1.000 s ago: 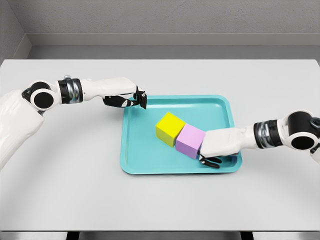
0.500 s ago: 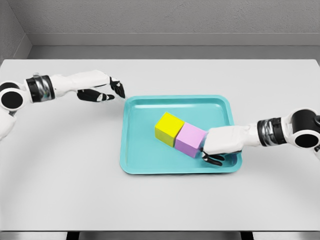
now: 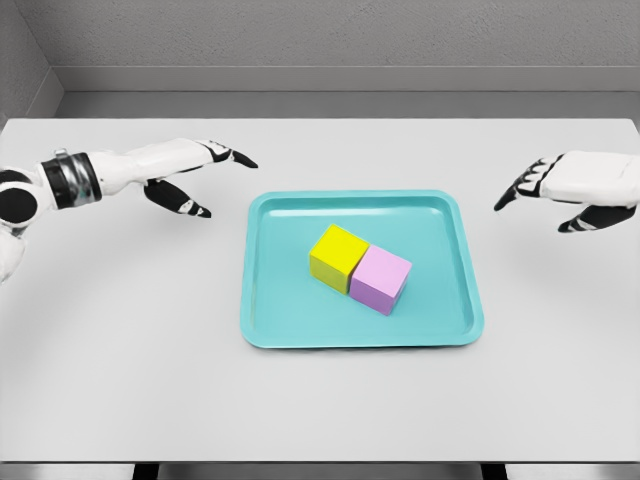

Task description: Push two cubes

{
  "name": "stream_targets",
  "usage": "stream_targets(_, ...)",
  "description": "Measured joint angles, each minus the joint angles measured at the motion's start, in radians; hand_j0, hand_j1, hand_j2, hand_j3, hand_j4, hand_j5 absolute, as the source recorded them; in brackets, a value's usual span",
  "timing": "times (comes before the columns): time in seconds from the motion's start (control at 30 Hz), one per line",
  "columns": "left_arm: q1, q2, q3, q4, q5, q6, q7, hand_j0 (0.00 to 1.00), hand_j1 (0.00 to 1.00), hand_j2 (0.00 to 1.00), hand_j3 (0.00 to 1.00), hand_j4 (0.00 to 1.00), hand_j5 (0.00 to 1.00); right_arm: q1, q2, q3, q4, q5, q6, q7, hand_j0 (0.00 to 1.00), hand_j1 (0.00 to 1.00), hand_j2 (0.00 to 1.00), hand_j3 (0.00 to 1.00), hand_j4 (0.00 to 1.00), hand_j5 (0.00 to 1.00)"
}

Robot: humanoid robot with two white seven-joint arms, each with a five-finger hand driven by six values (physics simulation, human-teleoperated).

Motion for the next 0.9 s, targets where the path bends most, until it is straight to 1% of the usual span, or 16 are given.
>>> stream_targets(0.1, 0.002, -0.071, -0.003, 0.005, -0.067, 0.0, 0.0, 0.94, 0.94, 0.94, 0.94, 0.94, 0.94, 0.0, 0.006, -0.001, 0.002, -0.004, 0.0, 0.0, 1.0, 1.0, 1.0, 1.0, 1.0, 1.0)
stream_targets(0.2, 0.009, -0.097, -0.011, 0.005, -0.092, 0.0, 0.0, 0.96, 0.96, 0.96, 0.96, 0.96, 0.96, 0.005, 0.008, 0.0, 0.003, -0.005, 0.0, 0.0, 1.0, 1.0, 1.0, 1.0, 1.0, 1.0)
stream_targets(0.27, 0.009, -0.103, -0.023, 0.0, -0.099, 0.0, 0.0, 0.95, 0.95, 0.95, 0.95, 0.95, 0.95, 0.006, 0.008, 0.0, 0.003, -0.005, 0.0, 0.0, 1.0, 1.0, 1.0, 1.0, 1.0, 1.0)
stream_targets(0.3, 0.008, -0.105, -0.026, -0.001, -0.101, 0.0, 0.0, 0.83, 0.83, 0.83, 0.83, 0.83, 0.83, 0.006, 0.008, 0.0, 0.003, -0.005, 0.0, 0.0, 1.0, 1.0, 1.0, 1.0, 1.0, 1.0)
stream_targets(0.33, 0.008, -0.107, -0.028, -0.002, -0.102, 0.0, 0.0, 0.54, 0.54, 0.54, 0.54, 0.54, 0.54, 0.006, 0.009, 0.0, 0.003, -0.005, 0.0, 0.0, 1.0, 1.0, 1.0, 1.0, 1.0, 1.0)
stream_targets(0.37, 0.008, -0.107, -0.03, -0.003, -0.103, 0.0, 0.0, 0.35, 0.35, 0.35, 0.35, 0.35, 0.35, 0.006, 0.009, 0.0, 0.003, -0.006, 0.0, 0.0, 1.0, 1.0, 1.0, 1.0, 1.0, 1.0)
stream_targets(0.4, 0.008, -0.107, -0.031, -0.004, -0.103, 0.0, 0.0, 0.29, 0.29, 0.29, 0.29, 0.29, 0.29, 0.008, 0.009, 0.0, 0.004, -0.006, 0.0, 0.0, 1.0, 1.0, 1.0, 1.0, 1.0, 1.0)
stream_targets(0.5, 0.008, -0.106, -0.033, -0.005, -0.104, 0.0, 0.0, 0.23, 0.23, 0.23, 0.23, 0.23, 0.23, 0.008, 0.009, 0.001, 0.004, -0.006, 0.0, 0.0, 1.0, 1.0, 1.0, 1.0, 1.0, 1.0)
stream_targets(0.8, 0.031, -0.114, -0.041, -0.002, -0.109, 0.0, 0.0, 0.23, 0.23, 0.23, 0.23, 0.23, 0.23, 0.008, 0.012, 0.002, 0.005, -0.006, 0.0, 0.0, 1.0, 1.0, 1.0, 1.0, 1.0, 1.0)
stream_targets(0.9, 0.031, -0.127, -0.061, -0.001, -0.115, 0.0, 0.0, 0.23, 0.23, 0.23, 0.23, 0.23, 0.23, 0.008, 0.012, 0.002, 0.005, -0.006, 0.0, 0.0, 1.0, 1.0, 1.0, 1.0, 1.0, 1.0)
